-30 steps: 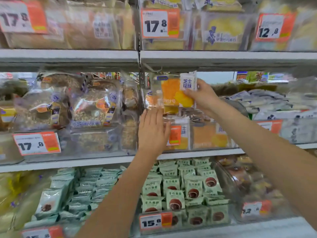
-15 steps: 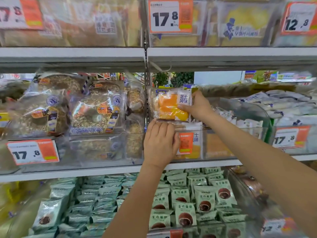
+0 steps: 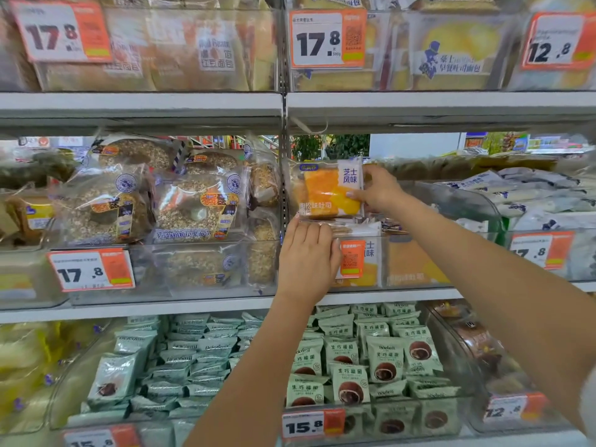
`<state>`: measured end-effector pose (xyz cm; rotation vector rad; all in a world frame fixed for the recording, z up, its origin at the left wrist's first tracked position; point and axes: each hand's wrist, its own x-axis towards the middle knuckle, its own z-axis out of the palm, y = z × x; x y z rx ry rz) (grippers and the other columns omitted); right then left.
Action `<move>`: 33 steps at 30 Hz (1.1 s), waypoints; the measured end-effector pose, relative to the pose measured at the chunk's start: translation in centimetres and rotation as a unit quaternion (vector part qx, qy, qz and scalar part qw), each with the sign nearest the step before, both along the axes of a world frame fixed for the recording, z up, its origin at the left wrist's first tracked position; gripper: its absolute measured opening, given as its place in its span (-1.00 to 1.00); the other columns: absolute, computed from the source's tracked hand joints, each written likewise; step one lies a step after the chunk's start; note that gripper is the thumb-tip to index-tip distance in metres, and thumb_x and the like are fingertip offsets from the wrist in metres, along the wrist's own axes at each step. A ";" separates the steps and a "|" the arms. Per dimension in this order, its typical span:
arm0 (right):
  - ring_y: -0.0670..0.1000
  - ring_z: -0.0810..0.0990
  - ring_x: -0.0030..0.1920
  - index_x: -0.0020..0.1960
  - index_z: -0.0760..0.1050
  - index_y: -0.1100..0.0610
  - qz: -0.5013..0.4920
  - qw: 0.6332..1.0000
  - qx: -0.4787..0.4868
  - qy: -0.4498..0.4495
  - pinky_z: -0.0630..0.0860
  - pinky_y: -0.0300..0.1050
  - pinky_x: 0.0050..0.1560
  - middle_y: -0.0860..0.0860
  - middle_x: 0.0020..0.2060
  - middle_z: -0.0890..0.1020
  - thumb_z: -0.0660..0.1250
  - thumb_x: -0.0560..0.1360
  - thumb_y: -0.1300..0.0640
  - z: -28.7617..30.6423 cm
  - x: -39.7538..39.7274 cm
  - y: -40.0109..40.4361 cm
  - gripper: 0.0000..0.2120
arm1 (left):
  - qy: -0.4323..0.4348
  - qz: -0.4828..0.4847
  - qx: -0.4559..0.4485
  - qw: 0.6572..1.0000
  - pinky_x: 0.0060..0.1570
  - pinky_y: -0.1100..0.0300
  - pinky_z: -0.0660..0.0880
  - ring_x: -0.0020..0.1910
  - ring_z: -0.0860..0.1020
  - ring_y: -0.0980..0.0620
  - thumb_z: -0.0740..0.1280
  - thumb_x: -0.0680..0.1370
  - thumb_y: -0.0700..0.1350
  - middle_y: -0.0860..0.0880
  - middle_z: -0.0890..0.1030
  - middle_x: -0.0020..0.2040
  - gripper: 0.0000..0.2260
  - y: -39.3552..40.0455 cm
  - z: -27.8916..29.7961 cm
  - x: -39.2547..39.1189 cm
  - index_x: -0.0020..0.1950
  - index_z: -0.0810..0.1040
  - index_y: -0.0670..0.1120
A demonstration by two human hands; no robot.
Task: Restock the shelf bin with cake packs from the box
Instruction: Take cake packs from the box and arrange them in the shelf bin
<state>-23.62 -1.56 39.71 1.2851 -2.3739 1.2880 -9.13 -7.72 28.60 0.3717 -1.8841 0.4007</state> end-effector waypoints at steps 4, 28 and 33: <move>0.15 0.48 0.27 0.32 0.35 0.23 -0.008 0.998 0.060 0.032 0.43 -0.03 0.16 0.15 0.28 0.51 0.45 0.43 0.15 -0.3 0.2 -0.1 -0.47 | -0.010 0.002 0.008 1.000 0.35 -0.01 0.24 -0.15 0.54 -0.13 0.12 0.54 -0.08 -0.11 0.57 -0.22 -0.74 0.2 0.0 0.1 -0.11 0.54 -0.19; -0.11 0.44 -0.02 0.08 0.39 0.06 0.000 0.984 -0.159 0.083 0.34 -0.34 0.03 -0.07 -0.06 0.46 0.30 0.53 0.21 -21.7 11.4 12.3 -0.83 | -0.236 -0.215 0.036 0.947 -0.06 0.11 0.37 -0.06 0.51 -0.10 0.18 0.44 -0.14 -0.14 0.58 -0.03 -0.81 8.8 -18.1 5.4 0.03 0.35 -0.14; 0.01 0.52 0.04 0.07 0.43 0.07 0.021 0.991 0.096 -0.092 0.49 -0.05 0.06 -0.03 -0.05 0.54 0.33 0.51 0.15 -39.4 12.7 16.0 -0.84 | -0.446 -0.188 0.246 0.840 -0.05 0.13 0.53 -0.01 0.60 -0.08 0.17 0.41 -0.13 -0.09 0.60 0.05 -0.66 11.6 -30.0 9.3 0.17 0.48 -0.13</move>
